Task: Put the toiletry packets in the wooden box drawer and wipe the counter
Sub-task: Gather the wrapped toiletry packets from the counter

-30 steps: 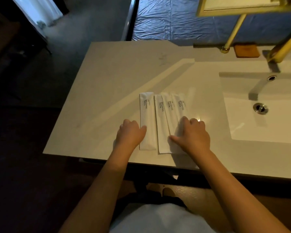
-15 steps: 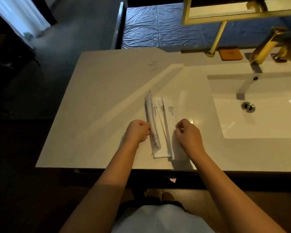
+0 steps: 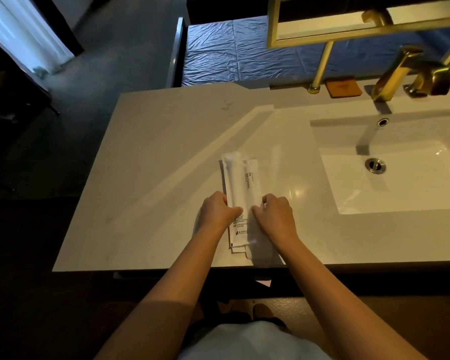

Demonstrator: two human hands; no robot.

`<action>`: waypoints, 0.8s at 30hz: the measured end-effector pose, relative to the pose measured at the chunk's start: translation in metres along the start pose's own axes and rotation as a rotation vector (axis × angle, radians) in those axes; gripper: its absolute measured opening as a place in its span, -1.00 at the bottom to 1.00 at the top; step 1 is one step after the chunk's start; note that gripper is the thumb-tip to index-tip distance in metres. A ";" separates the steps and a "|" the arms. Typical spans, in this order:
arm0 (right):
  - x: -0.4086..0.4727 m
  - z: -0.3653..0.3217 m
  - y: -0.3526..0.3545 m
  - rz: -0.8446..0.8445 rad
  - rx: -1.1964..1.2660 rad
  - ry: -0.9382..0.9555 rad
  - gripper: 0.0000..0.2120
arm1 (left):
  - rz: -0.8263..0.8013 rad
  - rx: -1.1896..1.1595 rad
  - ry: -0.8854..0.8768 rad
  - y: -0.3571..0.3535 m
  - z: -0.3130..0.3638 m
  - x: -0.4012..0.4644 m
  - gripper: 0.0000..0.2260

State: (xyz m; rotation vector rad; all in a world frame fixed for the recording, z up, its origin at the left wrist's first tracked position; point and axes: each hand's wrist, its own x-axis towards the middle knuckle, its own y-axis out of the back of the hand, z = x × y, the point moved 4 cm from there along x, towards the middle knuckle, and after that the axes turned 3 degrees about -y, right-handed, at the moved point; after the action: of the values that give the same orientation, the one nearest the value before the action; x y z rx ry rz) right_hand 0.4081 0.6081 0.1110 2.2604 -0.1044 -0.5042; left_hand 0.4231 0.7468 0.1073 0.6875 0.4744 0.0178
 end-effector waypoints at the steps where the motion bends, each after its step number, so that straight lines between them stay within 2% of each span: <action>1: 0.000 0.000 0.001 -0.006 0.019 0.004 -0.69 | -0.013 -0.026 0.006 0.000 -0.001 0.000 -0.82; 6: 0.003 0.002 0.006 -0.019 0.029 0.019 -0.70 | -0.118 -0.276 0.108 -0.001 -0.006 0.003 -0.96; 10: -0.001 -0.003 -0.001 -0.022 -0.020 0.064 -0.79 | -0.164 -0.372 0.113 -0.004 -0.010 -0.003 -0.81; 13: 0.000 -0.001 -0.002 -0.108 0.063 0.014 -0.83 | -0.220 -0.425 0.153 -0.006 -0.011 -0.006 -0.89; 15: 0.000 0.003 -0.001 -0.146 0.168 -0.035 -0.84 | -0.244 -0.482 0.178 -0.005 -0.011 -0.007 -0.88; 19: -0.004 0.011 0.005 -0.182 0.475 -0.141 -0.67 | -0.280 -0.610 0.165 -0.002 -0.014 -0.010 -0.89; 22: -0.006 0.017 0.012 -0.191 0.546 -0.219 -0.49 | -0.294 -0.617 0.155 -0.002 -0.021 -0.012 -0.91; 24: -0.010 0.019 0.016 -0.155 0.554 -0.236 -0.52 | -0.291 -0.603 0.129 -0.003 -0.023 -0.014 -0.90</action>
State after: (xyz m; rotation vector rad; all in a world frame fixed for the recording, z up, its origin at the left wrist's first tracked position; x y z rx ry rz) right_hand 0.3930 0.5866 0.1146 2.7500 -0.2109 -0.9149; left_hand 0.3998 0.7559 0.0957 0.0227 0.6513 -0.0675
